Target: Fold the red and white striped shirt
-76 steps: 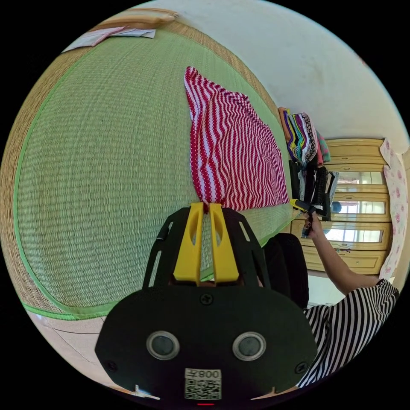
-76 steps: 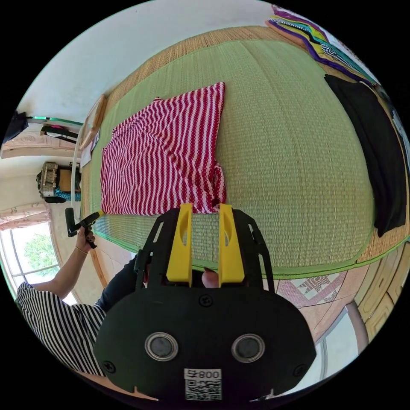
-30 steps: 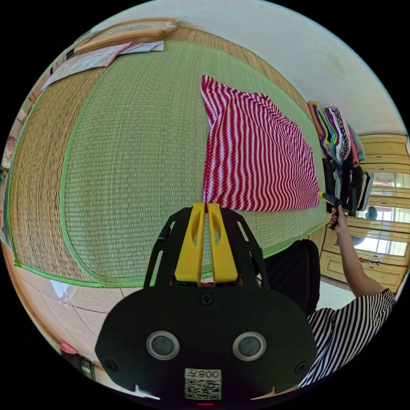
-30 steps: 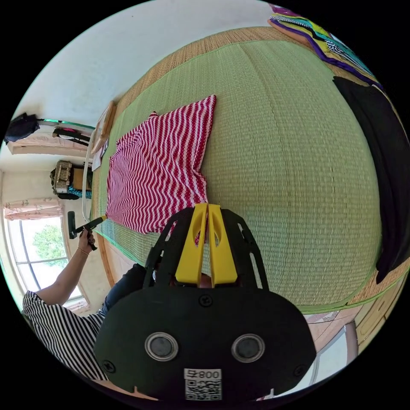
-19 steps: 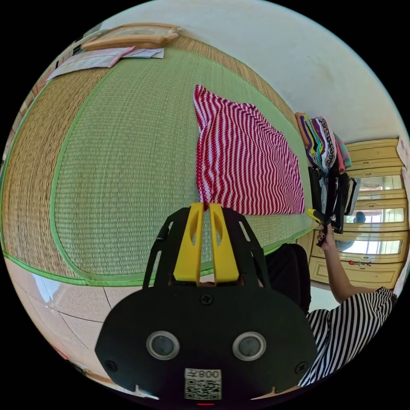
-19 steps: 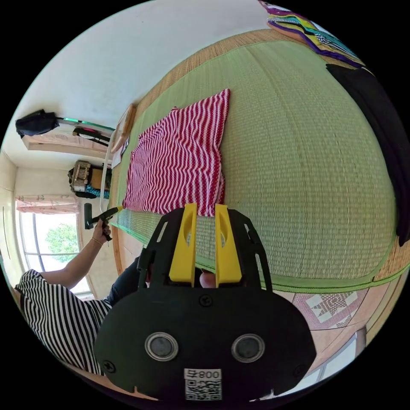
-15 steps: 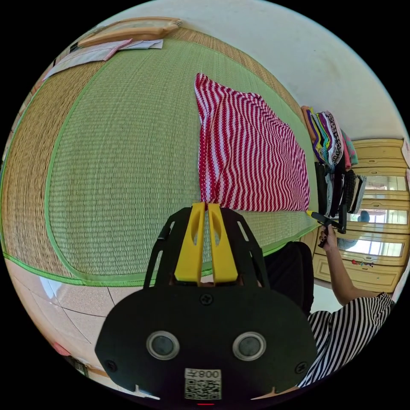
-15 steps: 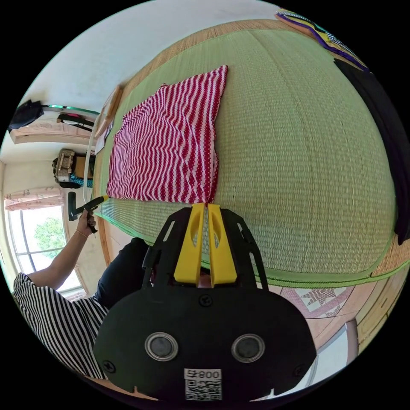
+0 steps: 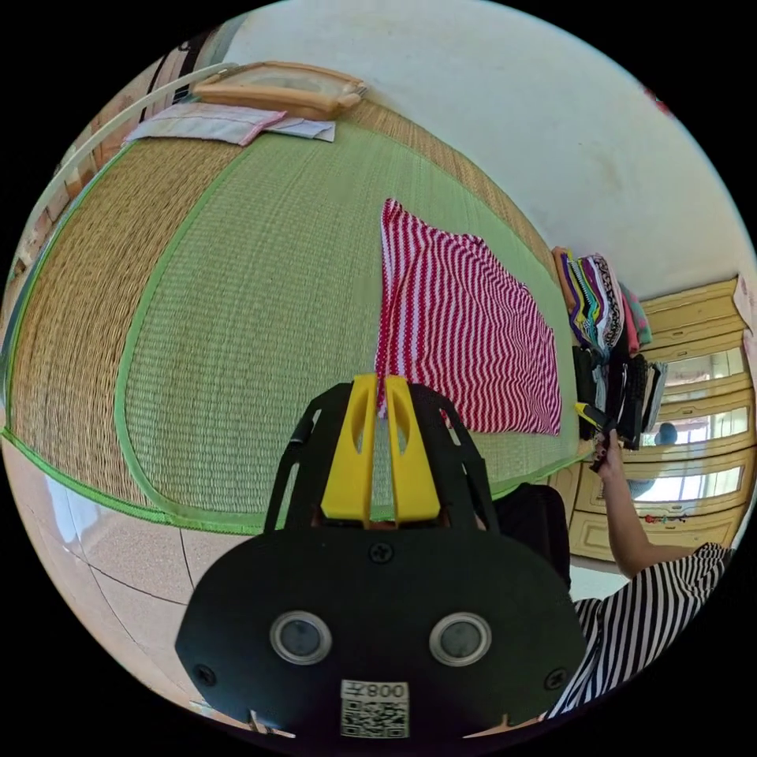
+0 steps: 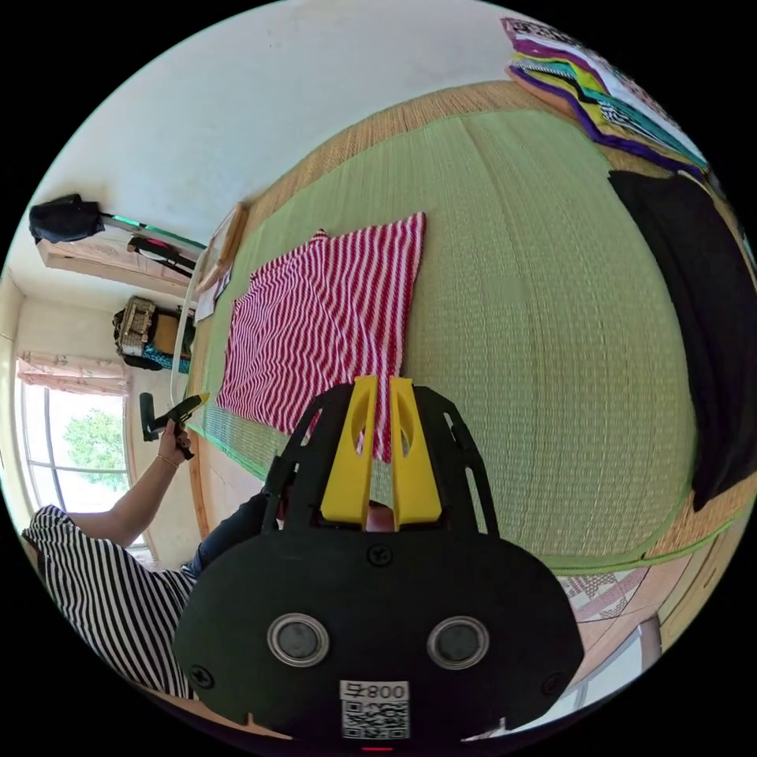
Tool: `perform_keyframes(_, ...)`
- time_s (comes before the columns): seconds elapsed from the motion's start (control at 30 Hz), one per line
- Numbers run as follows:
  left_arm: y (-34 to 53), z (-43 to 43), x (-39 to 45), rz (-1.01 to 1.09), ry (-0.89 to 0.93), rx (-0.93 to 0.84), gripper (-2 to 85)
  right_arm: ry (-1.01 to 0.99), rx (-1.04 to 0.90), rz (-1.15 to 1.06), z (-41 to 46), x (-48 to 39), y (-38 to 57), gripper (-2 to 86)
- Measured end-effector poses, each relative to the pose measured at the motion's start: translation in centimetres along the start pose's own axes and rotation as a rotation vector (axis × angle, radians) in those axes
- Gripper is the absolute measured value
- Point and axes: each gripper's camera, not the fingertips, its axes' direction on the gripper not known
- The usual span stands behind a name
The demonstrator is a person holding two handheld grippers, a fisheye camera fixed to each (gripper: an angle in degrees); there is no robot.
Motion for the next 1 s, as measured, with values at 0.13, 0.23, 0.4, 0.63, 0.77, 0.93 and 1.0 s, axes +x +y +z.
perform_keyframes(0.13,-2.8,0.1,1.8,0.057,0.042,0.030,1.4,0.075,-0.006,-0.070,1.4,-2.7,-6.1,1.6)
perform_keyframes(0.23,-5.1,2.1,3.2,0.102,0.068,-0.015,1.0,0.160,-0.079,-0.096,4.2,-3.9,-9.5,0.8)
perform_keyframes(0.4,-6.8,5.6,3.9,0.182,-0.094,-0.137,0.4,0.248,-0.134,-0.082,7.1,-3.1,-11.7,0.0)
perform_keyframes(0.63,-5.3,2.8,2.8,0.160,-0.018,-0.073,0.3,0.143,-0.074,-0.088,4.9,-2.5,-10.9,0.5)
perform_keyframes(0.77,-3.2,3.6,0.7,0.126,-0.021,-0.147,0.5,0.064,-0.030,-0.061,3.3,-2.0,-7.4,1.7)
perform_keyframes(0.93,-1.6,1.3,-1.5,0.059,0.085,-0.061,1.5,-0.032,-0.033,0.017,1.7,0.0,-1.8,5.6)
perform_keyframes(1.0,-0.8,0.7,-1.7,0.067,0.091,-0.058,2.7,-0.067,-0.040,0.037,1.4,0.6,0.4,7.9)
